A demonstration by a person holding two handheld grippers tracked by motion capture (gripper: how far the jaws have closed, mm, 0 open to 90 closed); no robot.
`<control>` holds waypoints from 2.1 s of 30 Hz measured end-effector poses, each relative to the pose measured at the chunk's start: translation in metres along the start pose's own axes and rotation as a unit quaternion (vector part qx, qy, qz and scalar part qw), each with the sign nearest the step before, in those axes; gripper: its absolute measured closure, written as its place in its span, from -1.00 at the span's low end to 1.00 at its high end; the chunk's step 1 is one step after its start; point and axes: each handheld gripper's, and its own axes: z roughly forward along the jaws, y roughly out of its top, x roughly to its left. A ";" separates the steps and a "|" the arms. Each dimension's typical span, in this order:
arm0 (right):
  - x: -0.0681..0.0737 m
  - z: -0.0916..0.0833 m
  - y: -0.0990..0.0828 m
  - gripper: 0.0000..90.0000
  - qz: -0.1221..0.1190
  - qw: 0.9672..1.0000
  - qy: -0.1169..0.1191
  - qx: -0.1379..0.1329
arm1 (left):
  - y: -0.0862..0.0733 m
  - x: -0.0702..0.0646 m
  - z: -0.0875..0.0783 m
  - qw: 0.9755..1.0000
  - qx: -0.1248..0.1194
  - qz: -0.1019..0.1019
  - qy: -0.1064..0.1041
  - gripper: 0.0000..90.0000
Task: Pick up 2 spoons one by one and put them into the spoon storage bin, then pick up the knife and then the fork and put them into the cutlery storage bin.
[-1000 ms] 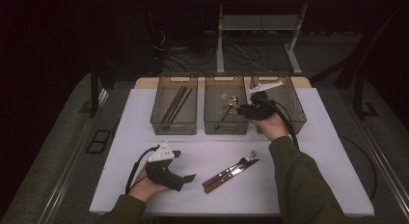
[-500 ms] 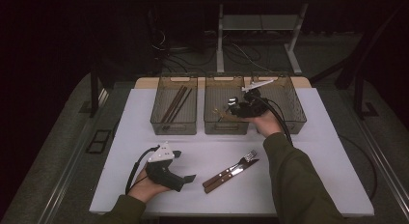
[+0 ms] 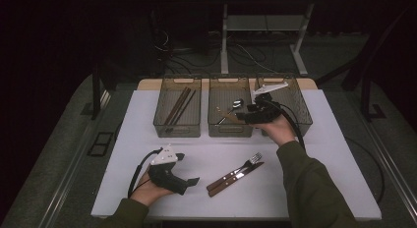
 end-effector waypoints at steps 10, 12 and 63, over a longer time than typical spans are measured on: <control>0.008 -0.029 -0.021 -0.31 -0.003 0.999 0.022 -0.038 | 0.000 0.001 0.000 1.000 0.002 -0.003 0.003 -1.00; 0.009 -0.033 -0.027 -0.38 0.002 0.999 0.025 -0.041 | -0.001 0.001 0.000 1.000 0.002 -0.003 0.004 -1.00; 0.013 -0.089 -0.174 -0.70 -0.015 0.999 0.003 -0.052 | 0.003 -0.001 -0.003 1.000 0.008 -0.001 0.016 -1.00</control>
